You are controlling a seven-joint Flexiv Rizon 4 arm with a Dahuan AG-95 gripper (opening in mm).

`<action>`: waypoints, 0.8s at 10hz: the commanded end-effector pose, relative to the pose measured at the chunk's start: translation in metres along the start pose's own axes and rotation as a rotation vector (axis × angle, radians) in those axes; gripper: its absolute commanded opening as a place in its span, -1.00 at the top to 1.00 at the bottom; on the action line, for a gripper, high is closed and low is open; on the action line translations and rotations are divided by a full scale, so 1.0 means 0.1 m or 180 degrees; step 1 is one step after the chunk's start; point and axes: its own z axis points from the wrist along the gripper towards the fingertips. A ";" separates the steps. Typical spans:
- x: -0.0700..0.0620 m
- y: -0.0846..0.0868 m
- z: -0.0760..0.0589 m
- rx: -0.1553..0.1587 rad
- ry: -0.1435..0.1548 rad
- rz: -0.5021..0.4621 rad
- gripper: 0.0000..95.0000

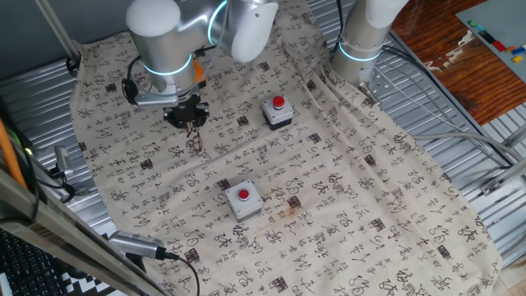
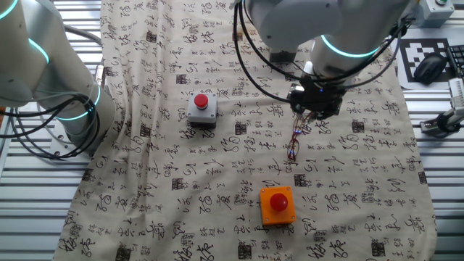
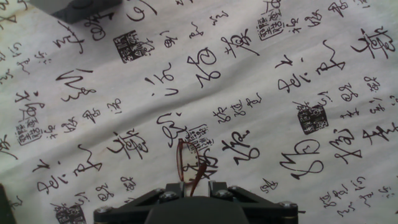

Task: Unfold the leg of the glasses (with one hand)

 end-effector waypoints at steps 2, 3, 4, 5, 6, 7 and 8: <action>-0.03 0.02 0.02 0.0000 -0.0006 0.0027 1.00; -0.05 0.02 0.03 -0.0005 -0.0017 0.0031 1.00; -0.05 0.03 0.03 -0.0011 -0.0031 0.0029 1.00; -0.06 0.04 0.03 -0.0020 -0.0052 0.0037 1.00; -0.07 0.04 0.02 -0.0029 -0.0069 0.0065 1.00; -0.07 0.05 0.02 -0.0031 -0.0071 0.0083 1.00; -0.07 0.05 0.01 -0.0035 -0.0077 0.0103 1.00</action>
